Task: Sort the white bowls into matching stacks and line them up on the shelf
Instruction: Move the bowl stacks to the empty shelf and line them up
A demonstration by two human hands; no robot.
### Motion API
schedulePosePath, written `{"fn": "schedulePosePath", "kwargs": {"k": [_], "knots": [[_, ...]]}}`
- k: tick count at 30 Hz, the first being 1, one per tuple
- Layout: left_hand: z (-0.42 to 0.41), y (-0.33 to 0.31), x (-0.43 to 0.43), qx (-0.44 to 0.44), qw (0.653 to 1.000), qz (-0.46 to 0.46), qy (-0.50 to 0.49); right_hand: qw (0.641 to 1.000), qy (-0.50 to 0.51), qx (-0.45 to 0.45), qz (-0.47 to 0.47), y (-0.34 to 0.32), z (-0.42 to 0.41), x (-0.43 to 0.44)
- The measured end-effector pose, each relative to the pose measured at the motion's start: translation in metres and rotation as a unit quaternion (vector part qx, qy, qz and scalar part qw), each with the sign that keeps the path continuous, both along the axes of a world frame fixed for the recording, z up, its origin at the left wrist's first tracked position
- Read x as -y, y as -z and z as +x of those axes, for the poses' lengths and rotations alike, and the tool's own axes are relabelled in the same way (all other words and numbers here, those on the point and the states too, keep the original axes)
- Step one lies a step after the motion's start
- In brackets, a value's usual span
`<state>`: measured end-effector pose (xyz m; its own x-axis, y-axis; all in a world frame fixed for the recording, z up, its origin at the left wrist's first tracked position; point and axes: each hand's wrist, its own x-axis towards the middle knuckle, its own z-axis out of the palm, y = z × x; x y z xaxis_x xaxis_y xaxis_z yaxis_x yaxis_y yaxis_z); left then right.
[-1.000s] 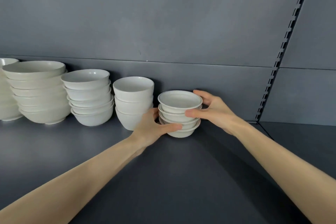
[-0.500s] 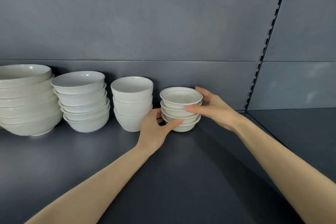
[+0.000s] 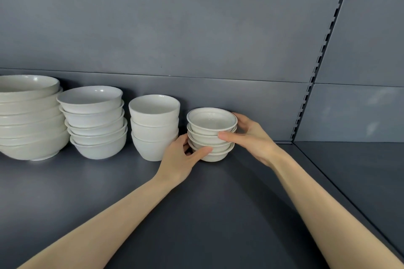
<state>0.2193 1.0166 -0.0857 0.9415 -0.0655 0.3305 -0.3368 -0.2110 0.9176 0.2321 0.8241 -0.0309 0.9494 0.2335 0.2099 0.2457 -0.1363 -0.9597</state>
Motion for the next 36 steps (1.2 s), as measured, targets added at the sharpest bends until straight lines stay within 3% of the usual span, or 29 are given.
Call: {"fn": "schedulePosePath", "kwargs": {"k": [36], "knots": [[-0.013, -0.008, 0.003, 0.045, 0.998, -0.033, 0.031, 0.999, 0.0, 0.029, 0.041, 0.003, -0.002, 0.002]]}}
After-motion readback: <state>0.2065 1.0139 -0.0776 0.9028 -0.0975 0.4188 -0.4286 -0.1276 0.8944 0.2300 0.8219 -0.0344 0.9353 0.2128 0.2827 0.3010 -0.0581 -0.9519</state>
